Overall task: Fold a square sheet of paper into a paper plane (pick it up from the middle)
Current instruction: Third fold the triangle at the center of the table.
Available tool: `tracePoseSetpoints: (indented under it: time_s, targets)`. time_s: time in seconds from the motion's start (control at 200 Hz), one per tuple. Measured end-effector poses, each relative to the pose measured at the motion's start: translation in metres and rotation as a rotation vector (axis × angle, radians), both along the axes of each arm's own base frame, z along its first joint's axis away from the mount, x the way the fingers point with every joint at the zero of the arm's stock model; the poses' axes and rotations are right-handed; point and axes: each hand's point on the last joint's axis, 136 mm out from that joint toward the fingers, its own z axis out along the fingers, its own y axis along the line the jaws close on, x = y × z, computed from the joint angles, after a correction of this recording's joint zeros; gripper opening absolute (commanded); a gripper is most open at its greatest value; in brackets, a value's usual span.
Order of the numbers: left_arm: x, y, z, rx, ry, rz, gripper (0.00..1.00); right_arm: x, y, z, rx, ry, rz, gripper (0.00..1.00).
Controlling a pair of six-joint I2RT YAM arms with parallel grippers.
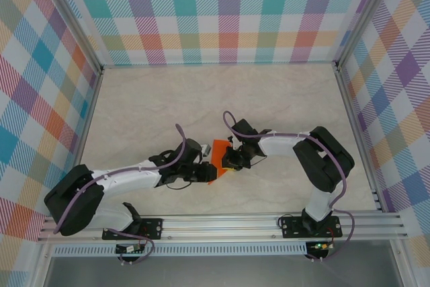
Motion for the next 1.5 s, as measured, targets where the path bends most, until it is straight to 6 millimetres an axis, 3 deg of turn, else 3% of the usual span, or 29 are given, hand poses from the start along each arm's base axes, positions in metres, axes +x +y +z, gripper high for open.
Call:
tracePoseSetpoints:
  time_s: [0.125,0.525,0.815,1.125,1.28,1.5]
  targets:
    - [0.012,-0.015,0.010,-0.063,0.011,0.042,0.24,0.000,0.000,0.000,-0.002,0.003,0.000,0.14]
    - [0.007,-0.010,-0.050,-0.008,0.165,0.140,0.24,0.000,0.000,0.000,-0.003,0.003,0.000,0.14]
    - [0.005,-0.009,-0.050,-0.037,0.169,0.158,0.24,0.000,-0.001,0.000,-0.005,0.002,-0.001,0.14]
    - [-0.007,0.010,-0.048,-0.027,0.156,0.169,0.28,0.000,-0.001,0.000,-0.005,-0.002,0.005,0.14]
    - [-0.011,0.015,-0.039,-0.031,0.150,0.171,0.29,0.000,0.000,0.000,-0.007,-0.004,0.010,0.14]
    - [-0.003,0.006,-0.024,-0.071,0.128,0.172,0.29,0.000,0.000,0.000,-0.010,-0.002,0.012,0.14]
